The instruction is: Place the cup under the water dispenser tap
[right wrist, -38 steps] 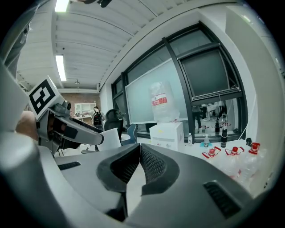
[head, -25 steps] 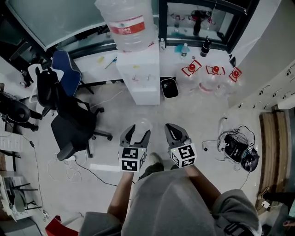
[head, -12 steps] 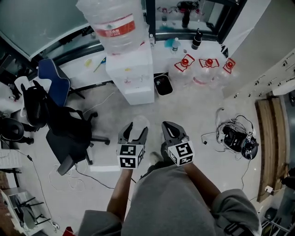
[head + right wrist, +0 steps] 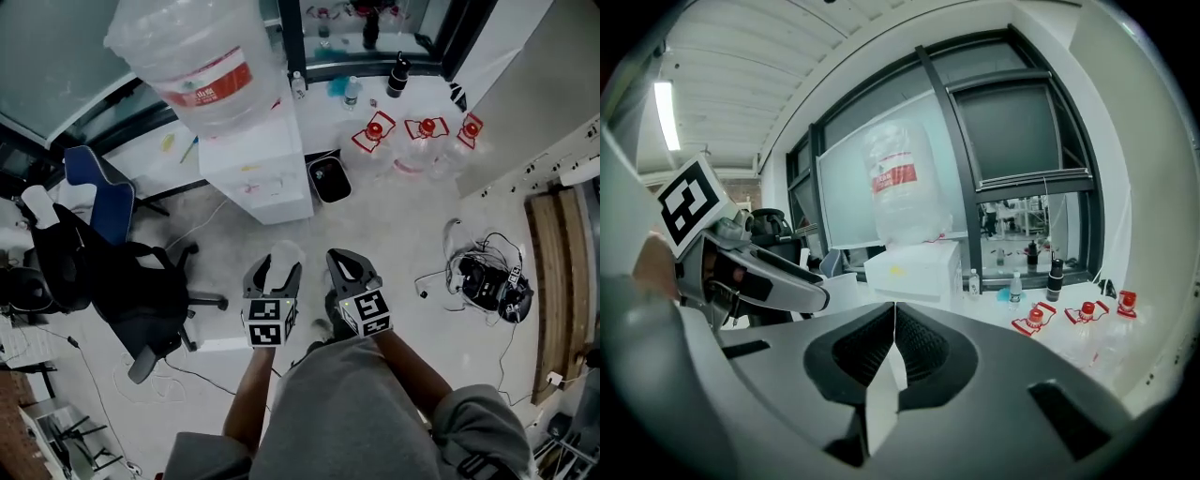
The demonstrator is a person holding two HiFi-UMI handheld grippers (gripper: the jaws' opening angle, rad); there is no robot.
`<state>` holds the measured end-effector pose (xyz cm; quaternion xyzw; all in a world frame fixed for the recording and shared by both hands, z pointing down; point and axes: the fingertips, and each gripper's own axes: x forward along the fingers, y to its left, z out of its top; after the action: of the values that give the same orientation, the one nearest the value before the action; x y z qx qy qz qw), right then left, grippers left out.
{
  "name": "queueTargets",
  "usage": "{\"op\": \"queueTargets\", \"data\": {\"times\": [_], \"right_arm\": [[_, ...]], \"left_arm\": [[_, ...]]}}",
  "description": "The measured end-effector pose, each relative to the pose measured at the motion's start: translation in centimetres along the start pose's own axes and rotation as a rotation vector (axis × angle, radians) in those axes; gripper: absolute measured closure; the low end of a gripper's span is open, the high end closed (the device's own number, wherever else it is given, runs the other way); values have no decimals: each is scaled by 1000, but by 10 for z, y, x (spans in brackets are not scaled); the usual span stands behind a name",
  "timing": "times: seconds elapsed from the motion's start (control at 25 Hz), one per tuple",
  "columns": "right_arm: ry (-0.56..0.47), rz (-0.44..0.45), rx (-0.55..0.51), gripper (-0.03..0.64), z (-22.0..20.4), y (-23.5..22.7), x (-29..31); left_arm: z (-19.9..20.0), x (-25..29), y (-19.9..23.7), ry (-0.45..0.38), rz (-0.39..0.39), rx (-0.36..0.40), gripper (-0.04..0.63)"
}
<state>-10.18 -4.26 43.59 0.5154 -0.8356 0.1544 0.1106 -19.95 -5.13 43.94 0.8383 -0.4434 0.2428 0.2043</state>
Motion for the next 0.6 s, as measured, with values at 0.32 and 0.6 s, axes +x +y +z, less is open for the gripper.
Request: {"op": "queueTargets", "data": {"times": [0.32, 0.6], "right_arm": [[56, 31, 43, 606, -7, -54, 60], [82, 51, 68, 606, -27, -94, 101]], "left_arm": [[22, 79, 15, 51, 46, -13, 327], [12, 146, 33, 89, 99, -14, 327]]}}
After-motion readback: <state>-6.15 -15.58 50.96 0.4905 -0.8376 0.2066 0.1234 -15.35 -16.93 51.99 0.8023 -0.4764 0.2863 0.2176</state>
